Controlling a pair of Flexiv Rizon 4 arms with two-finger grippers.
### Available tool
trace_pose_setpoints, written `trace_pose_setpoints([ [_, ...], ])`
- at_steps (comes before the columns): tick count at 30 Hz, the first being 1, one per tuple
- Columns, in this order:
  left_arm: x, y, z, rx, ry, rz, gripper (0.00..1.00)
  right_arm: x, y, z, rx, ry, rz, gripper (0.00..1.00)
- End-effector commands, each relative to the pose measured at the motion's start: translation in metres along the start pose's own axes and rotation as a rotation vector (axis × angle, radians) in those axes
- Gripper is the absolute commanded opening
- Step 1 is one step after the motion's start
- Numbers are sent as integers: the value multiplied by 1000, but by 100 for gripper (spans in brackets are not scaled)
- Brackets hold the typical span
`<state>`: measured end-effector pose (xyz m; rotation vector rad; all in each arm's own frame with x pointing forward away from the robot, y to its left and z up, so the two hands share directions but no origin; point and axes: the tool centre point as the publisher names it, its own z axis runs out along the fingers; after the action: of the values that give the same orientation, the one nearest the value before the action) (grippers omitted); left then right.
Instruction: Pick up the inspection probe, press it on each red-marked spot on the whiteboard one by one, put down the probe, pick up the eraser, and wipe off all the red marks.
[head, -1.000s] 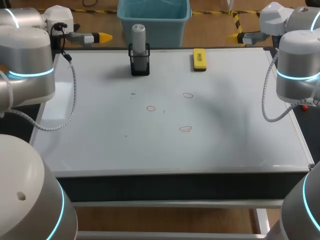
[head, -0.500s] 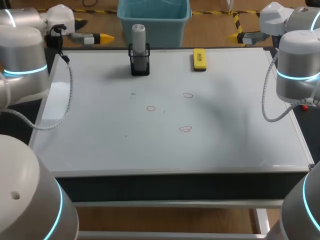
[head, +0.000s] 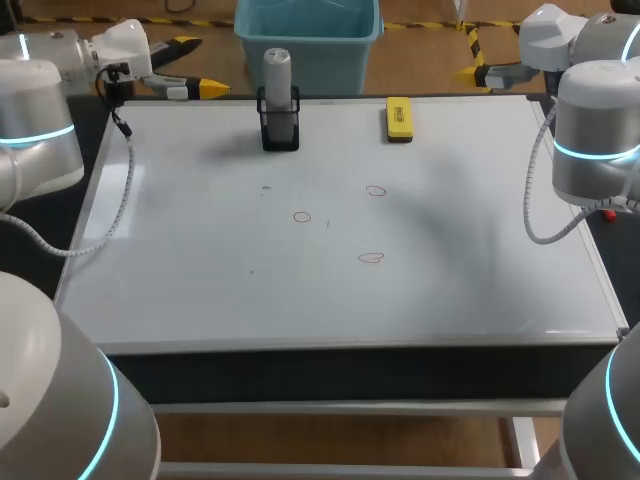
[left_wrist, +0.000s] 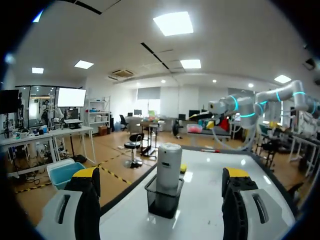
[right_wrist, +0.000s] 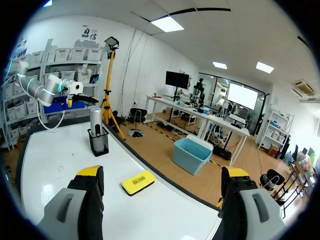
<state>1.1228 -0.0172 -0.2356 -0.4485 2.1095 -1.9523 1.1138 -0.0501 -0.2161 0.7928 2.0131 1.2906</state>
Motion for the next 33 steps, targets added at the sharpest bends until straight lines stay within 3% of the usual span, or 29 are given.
trace_pose_setpoints([
  [1,-12,10,16,32,177,5,100,0,0,0,0,0,0,100],
  [14,-17,20,59,54,305,30,100,0,0,0,0,0,0,100],
  [33,-5,35,110,104,351,-1,100,0,0,0,0,0,0,100],
])
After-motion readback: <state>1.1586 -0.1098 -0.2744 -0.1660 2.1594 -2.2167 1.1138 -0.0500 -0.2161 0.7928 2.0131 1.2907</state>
